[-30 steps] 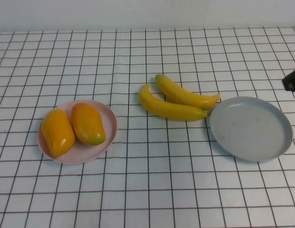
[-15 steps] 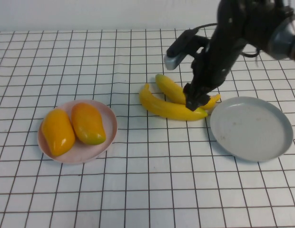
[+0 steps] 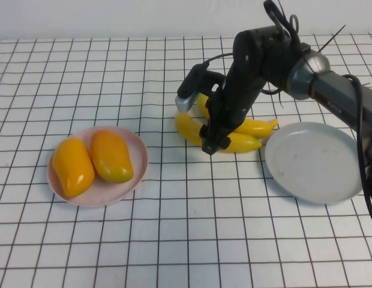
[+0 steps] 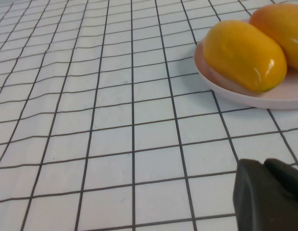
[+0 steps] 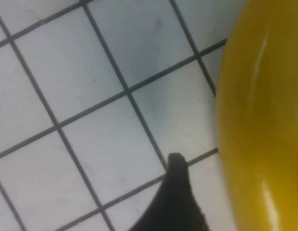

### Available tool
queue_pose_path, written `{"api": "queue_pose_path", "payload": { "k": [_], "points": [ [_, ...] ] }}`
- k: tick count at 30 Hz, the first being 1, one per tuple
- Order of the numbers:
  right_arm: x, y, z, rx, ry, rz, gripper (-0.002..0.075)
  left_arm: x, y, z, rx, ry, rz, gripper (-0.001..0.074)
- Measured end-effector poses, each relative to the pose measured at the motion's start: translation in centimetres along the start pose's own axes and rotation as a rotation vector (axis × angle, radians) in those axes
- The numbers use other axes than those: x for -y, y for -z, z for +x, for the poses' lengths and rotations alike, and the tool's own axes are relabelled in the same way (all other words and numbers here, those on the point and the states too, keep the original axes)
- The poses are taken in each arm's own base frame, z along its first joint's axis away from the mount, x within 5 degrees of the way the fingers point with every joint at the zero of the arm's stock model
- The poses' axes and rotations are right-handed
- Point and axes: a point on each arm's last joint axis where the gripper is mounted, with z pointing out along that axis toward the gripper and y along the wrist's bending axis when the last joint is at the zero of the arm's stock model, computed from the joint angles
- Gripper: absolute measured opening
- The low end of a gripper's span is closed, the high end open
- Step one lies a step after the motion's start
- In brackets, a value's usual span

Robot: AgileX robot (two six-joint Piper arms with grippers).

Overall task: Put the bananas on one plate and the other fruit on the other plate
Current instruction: Put another type of fruit in the right plate

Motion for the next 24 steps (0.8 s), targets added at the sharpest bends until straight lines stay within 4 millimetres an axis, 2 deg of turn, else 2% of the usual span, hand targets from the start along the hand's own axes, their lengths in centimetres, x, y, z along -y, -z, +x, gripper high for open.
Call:
{"api": "queue_pose_path", "payload": {
  "k": [6,10,12,16,20,22,24],
  "points": [
    [0.2,-2.4,0.2,-0.002,-0.048,0.0,0.043,0.0,0.0,0.0,0.0,0.0,0.0,-0.0004],
    [0.3,-2.6,0.2,0.001,-0.147,0.0,0.0306,0.0,0.0,0.0,0.0,0.0,0.0,-0.0004],
    [0.3,-2.1,-0.1,0.011,-0.203,-0.002,0.031,0.0,0.0,0.0,0.0,0.0,0.0,-0.0004],
    [-0.1,1.6,-0.6,0.033,-0.33,-0.017,0.031,0.0,0.0,0.0,0.0,0.0,0.0,-0.0004],
    [-0.1,8.0,-0.4,0.054,-0.391,0.094,0.031,0.0,0.0,0.0,0.0,0.0,0.0,-0.0004],
    [0.1,10.2,0.7,0.046,-0.429,0.159,0.031,0.0,0.0,0.0,0.0,0.0,0.0,-0.0004],
    [0.4,11.8,2.7,0.02,-0.486,0.187,0.031,0.0,0.0,0.0,0.0,0.0,0.0,-0.0004]
  ]
}}
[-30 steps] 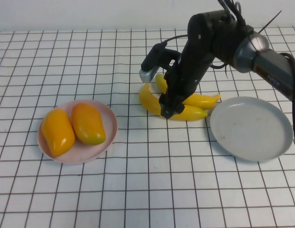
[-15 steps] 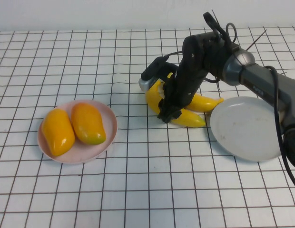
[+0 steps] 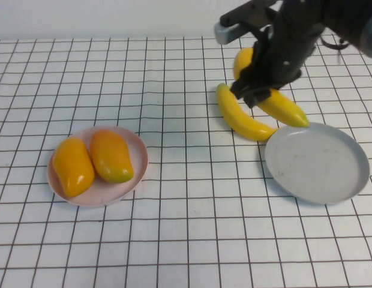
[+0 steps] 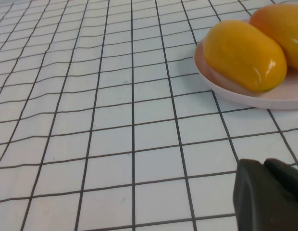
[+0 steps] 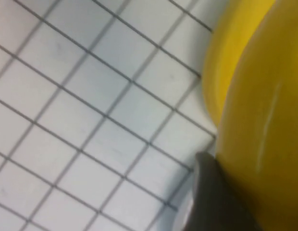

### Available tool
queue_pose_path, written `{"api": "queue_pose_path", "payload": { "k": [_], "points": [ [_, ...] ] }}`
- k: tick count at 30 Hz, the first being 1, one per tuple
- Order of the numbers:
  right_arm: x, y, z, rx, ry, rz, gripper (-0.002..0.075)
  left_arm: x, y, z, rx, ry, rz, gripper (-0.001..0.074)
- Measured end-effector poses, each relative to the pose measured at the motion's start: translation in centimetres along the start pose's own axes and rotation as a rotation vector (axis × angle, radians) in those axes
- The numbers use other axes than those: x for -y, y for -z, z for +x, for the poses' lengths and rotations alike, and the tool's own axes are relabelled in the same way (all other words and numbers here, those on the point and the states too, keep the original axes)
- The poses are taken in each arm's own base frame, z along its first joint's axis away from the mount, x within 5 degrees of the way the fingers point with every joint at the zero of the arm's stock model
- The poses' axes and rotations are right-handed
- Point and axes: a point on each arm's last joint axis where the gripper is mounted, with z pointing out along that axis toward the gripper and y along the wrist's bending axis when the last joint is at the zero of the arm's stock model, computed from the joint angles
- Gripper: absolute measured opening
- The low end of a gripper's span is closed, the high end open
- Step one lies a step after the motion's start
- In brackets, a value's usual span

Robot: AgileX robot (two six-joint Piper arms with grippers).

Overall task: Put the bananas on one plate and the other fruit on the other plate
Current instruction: Put another type of fruit in the right plate

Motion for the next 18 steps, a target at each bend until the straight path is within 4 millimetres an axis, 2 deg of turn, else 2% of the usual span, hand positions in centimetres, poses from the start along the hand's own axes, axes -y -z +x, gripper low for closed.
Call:
{"api": "queue_pose_path", "payload": {
  "k": [1,4,8,10,13,18],
  "points": [
    [0.5,0.6,0.7,-0.007,-0.02,0.004,0.031,0.0,0.0,0.0,0.0,0.0,0.0,-0.0004],
    [3.0,0.1,4.9,-0.095,-0.132,0.006,0.031,0.0,0.0,0.0,0.0,0.0,0.0,-0.0004],
    [6.0,-2.2,10.8,-0.159,-0.285,0.023,0.0309,0.0,0.0,0.0,0.0,0.0,0.0,-0.0004],
    [6.8,-3.3,12.9,-0.179,-0.324,0.031,0.0309,0.0,0.0,0.0,0.0,0.0,0.0,-0.0004],
    [7.4,-4.2,14.1,-0.183,-0.351,0.038,0.0309,0.0,0.0,0.0,0.0,0.0,0.0,-0.0004],
    [7.7,-4.6,13.4,-0.091,-0.356,0.053,0.0309,0.0,0.0,0.0,0.0,0.0,0.0,-0.0004]
  ]
}}
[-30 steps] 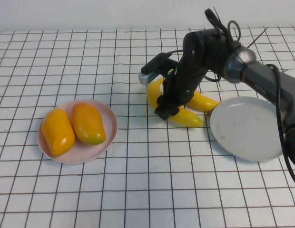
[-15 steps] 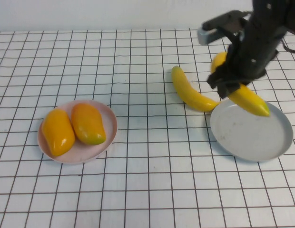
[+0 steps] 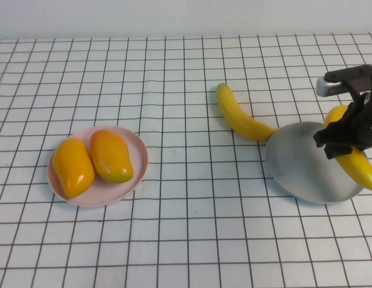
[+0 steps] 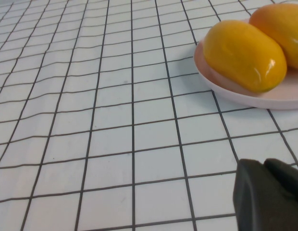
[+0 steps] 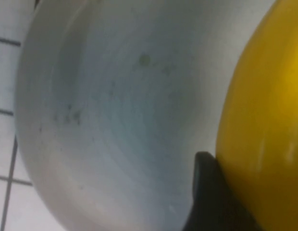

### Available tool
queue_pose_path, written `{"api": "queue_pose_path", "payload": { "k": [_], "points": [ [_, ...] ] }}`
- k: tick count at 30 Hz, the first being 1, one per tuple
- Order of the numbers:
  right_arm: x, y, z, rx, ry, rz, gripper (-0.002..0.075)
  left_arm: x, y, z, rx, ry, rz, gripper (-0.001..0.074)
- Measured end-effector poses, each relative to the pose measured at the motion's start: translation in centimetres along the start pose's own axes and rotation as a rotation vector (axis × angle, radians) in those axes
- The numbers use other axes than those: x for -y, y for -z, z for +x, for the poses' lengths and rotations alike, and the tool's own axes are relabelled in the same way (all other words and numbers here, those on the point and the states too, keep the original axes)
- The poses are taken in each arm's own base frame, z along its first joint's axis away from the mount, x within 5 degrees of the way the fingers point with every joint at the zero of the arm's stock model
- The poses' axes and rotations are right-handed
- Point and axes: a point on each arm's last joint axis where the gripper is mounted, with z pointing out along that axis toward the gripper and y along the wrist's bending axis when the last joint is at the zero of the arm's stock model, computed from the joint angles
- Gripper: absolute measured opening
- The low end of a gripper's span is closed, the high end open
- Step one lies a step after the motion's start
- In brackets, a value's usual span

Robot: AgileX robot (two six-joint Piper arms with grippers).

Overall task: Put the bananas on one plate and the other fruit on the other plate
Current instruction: Put another type of fruit in the right plate

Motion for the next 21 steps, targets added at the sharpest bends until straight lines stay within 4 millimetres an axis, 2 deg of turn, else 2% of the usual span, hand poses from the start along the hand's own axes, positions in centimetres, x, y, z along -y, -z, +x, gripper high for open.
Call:
{"api": "queue_pose_path", "payload": {
  "k": [2,6,9,14,21],
  "points": [
    [0.0,-0.4,-0.4,0.034,-0.001,0.001,0.0328,0.0,0.0,0.0,0.0,0.0,0.0,-0.0004],
    [0.1,-1.6,-0.7,0.049,-0.002,0.002,0.0503,0.0,0.0,0.0,0.0,0.0,0.0,-0.0004],
    [0.1,-2.4,-0.6,0.031,-0.002,0.001,0.0575,0.0,0.0,0.0,0.0,0.0,0.0,-0.0004],
    [0.0,-2.1,-0.9,0.022,-0.011,-0.008,0.0575,0.0,0.0,0.0,0.0,0.0,0.0,-0.0004],
    [-1.2,1.1,-4.4,0.166,0.075,-0.137,0.0522,0.0,0.0,0.0,0.0,0.0,0.0,-0.0004]
  ]
}}
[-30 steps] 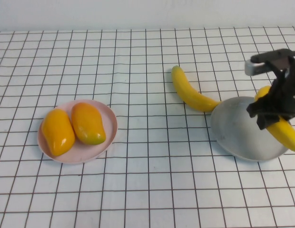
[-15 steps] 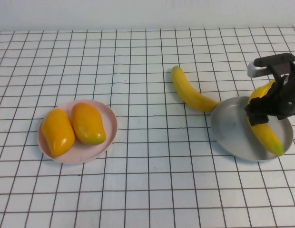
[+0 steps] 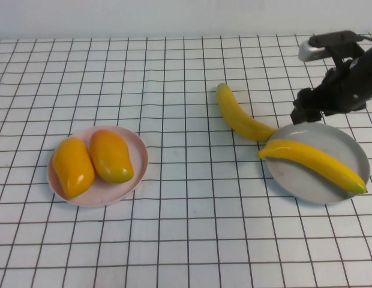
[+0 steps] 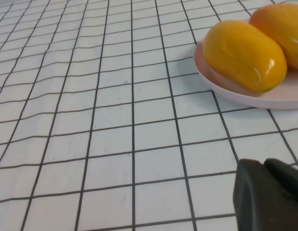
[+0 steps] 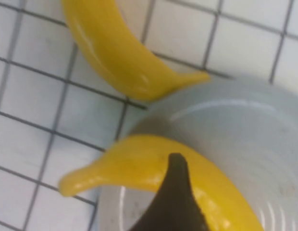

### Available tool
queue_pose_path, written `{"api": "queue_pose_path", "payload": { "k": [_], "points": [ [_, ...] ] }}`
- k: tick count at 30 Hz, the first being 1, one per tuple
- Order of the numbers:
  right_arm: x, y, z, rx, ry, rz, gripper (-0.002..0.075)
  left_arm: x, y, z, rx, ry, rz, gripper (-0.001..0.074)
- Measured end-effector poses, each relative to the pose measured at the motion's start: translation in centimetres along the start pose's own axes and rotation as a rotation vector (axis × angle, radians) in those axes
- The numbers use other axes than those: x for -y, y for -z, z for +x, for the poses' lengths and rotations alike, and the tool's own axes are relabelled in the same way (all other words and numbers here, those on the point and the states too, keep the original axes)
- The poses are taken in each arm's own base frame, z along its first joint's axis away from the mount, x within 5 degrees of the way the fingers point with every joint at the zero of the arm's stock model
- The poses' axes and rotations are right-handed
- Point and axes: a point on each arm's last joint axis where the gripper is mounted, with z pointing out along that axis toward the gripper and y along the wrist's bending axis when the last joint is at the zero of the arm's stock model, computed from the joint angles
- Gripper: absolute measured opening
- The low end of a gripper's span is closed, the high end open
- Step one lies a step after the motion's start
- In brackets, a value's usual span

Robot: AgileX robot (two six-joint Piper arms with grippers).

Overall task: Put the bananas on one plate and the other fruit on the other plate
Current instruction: Put another type of fruit in the right plate

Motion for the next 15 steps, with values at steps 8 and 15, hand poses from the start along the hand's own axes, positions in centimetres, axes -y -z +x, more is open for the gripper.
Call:
{"api": "queue_pose_path", "payload": {
  "k": [8,15],
  "points": [
    [-2.2,-0.5,-3.4,0.096,0.176,-0.094,0.0518,0.0,0.0,0.0,0.0,0.0,0.0,-0.0004],
    [-5.3,-5.1,-4.8,0.062,0.28,-0.145,0.0518,0.0,0.0,0.0,0.0,0.0,0.0,-0.0004]
  ]
}}
